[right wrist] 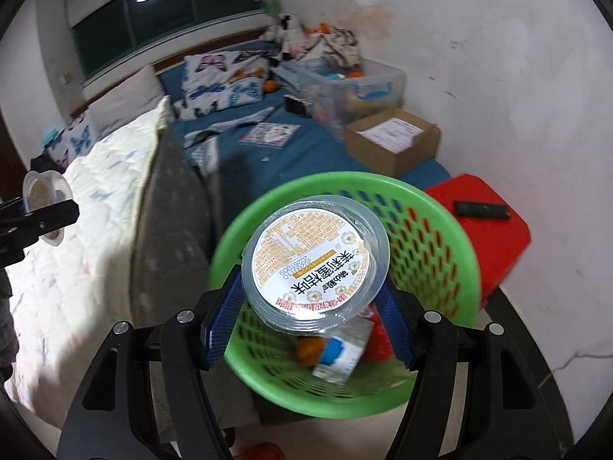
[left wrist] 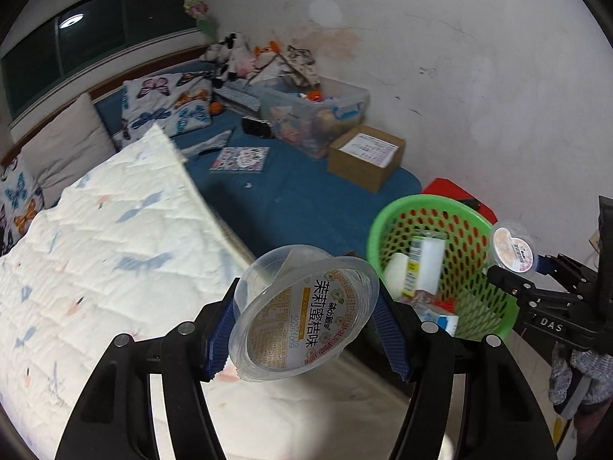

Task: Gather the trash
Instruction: 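Carry both clear cups over the green basket with both tools, then open the right tool to drop its cup while the left tool drops its cup into the basket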

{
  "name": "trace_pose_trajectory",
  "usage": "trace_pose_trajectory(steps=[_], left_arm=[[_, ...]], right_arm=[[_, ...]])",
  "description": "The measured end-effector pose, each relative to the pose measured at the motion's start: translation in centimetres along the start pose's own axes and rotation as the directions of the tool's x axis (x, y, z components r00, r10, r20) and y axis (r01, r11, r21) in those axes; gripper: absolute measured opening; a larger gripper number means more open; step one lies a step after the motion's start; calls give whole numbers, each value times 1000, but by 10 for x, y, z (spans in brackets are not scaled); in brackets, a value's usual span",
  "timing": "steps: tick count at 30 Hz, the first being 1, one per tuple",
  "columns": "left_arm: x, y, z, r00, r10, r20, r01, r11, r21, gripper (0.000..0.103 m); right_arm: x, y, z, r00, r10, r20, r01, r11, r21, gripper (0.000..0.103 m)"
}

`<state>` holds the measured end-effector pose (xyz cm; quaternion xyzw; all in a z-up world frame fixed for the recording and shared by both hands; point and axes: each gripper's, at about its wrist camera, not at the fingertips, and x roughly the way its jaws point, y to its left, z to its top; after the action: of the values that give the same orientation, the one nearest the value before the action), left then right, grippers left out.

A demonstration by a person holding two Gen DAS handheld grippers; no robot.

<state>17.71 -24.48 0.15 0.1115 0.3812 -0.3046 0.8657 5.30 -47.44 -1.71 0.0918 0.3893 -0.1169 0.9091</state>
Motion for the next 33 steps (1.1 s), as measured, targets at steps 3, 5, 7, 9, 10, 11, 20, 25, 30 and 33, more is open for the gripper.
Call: trace_pose_trajectory(steps=[3,5,7,9,10,11,20,25,30,33], left_arm=[[5,-17,6,1000,-15,-4,16,999,28,63],[8,-27,8,1000,-22,-8,22,999,46,63],[12,-38,11,999,-30,-15,31,998,62,63],[17,-47,13,999,-46,-26,47,996,71,63],[19,-51,14,998,-56,-32,58,996,72,63],[23,-56,15,997,-68,-42,71,995,75,63],[46,-92,17,993,-78,-92,91,986,142,63],[49,-101,19,992,-77,-98,91,984,155,71],[49,-110,21,992,-87,-94,102,981,168,77],[46,-110,19,992,-90,-88,104,980,169,78]], right_arm=[[0,-15,-2,1000,-15,-3,15,999,34,72],[-3,-22,-4,1000,-26,-1,26,998,52,73],[-6,-28,-6,1000,-27,0,27,998,64,73],[-10,-33,-10,1000,-27,5,27,997,74,73],[-13,-36,-12,1000,-26,8,26,996,80,73],[-14,-38,-12,1000,-26,9,26,996,85,73],[-31,-52,-24,999,-31,21,28,992,124,73],[-35,-55,-29,999,-26,25,22,990,140,74],[-39,-54,-30,999,-17,28,13,990,139,74],[-40,-53,-29,999,-14,33,10,991,136,75]])
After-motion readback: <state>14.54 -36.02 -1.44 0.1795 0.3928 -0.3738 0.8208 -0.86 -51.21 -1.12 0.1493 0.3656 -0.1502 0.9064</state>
